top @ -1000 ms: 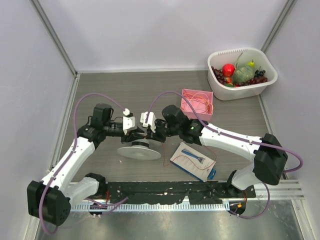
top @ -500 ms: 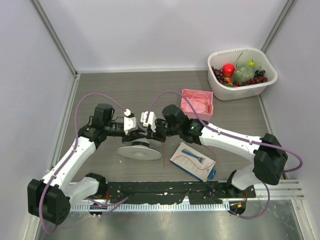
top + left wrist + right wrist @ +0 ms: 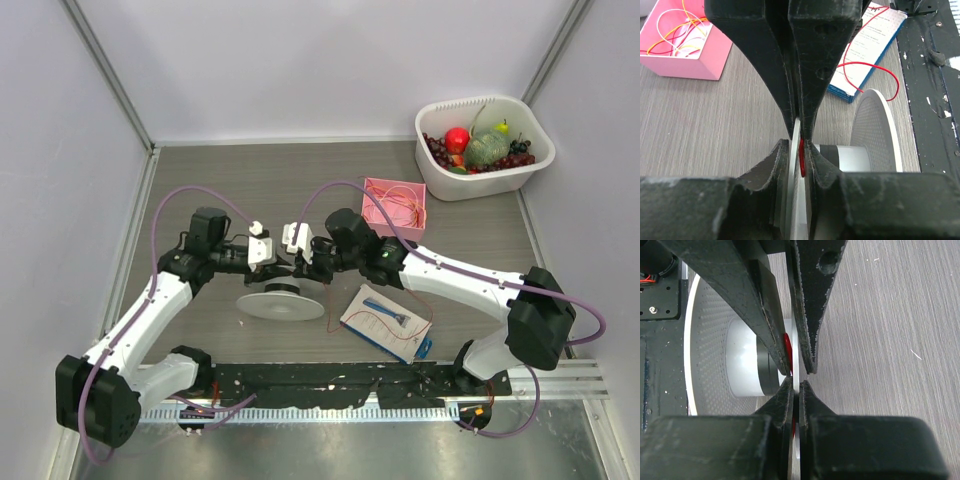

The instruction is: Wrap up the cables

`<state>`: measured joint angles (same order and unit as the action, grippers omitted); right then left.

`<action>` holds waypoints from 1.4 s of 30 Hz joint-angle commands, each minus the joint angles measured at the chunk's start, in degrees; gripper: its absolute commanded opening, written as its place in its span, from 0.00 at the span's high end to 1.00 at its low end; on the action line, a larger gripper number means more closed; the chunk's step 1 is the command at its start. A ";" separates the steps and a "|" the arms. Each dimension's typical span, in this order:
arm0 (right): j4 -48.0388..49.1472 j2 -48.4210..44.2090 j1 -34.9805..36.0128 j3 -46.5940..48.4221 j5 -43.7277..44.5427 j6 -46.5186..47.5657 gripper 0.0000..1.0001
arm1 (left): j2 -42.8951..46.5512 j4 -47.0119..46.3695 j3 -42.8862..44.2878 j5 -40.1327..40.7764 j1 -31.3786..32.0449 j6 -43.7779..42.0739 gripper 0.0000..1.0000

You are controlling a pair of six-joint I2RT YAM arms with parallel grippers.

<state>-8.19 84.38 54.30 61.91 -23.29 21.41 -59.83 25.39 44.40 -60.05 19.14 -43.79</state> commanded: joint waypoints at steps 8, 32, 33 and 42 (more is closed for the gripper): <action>5.02 -0.80 0.01 0.85 -0.27 -0.58 0.99 | -2.13 6.52 0.77 1.34 0.73 -5.08 0.92; -2.88 -12.04 -19.31 2.60 -4.40 -9.46 0.22 | 1.04 1.32 14.73 8.62 -4.72 29.27 1.00; -3.50 -12.83 -21.50 2.69 -4.48 -9.54 0.23 | 0.43 2.99 16.75 9.59 -4.81 29.72 1.00; -12.46 -18.80 -29.08 3.49 -8.70 -7.79 0.23 | -8.72 24.95 41.97 17.68 -5.34 37.88 1.00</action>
<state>-16.01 69.30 25.78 64.31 -28.80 12.49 -66.02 39.57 76.69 -45.69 14.41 -13.02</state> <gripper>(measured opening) 0.773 0.088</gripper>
